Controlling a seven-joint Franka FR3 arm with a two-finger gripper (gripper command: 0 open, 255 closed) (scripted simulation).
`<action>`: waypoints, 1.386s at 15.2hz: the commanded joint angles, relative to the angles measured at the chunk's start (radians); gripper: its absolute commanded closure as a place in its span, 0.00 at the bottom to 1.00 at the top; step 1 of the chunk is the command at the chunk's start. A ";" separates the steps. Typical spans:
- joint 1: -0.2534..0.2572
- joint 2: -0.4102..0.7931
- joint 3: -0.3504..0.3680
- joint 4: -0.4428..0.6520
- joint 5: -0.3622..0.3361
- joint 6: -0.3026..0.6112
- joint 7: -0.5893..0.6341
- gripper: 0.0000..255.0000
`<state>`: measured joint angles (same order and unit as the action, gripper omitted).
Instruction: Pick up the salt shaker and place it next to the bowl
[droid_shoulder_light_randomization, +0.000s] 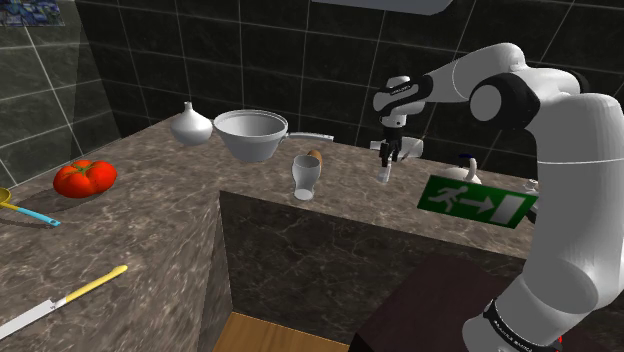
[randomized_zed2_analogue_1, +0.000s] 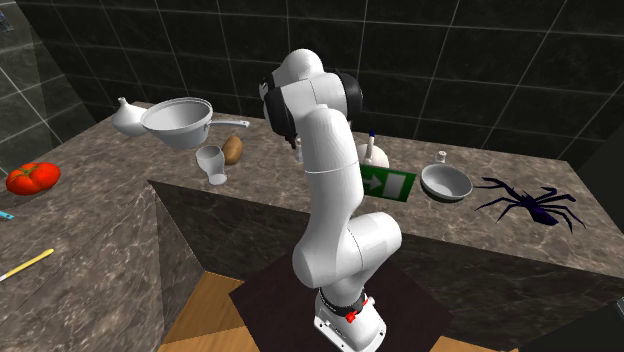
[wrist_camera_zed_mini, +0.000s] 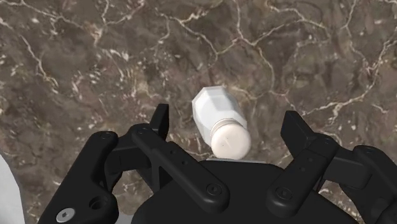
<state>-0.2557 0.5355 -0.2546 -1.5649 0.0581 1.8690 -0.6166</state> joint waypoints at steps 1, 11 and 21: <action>0.000 0.000 0.000 0.000 0.000 0.001 0.000 0.00; 0.000 0.000 0.000 0.000 0.000 0.001 0.000 1.00; 0.002 -0.039 -0.005 0.050 -0.009 -0.088 0.001 1.00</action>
<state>-0.2531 0.5004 -0.2591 -1.5221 0.0501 1.7923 -0.6150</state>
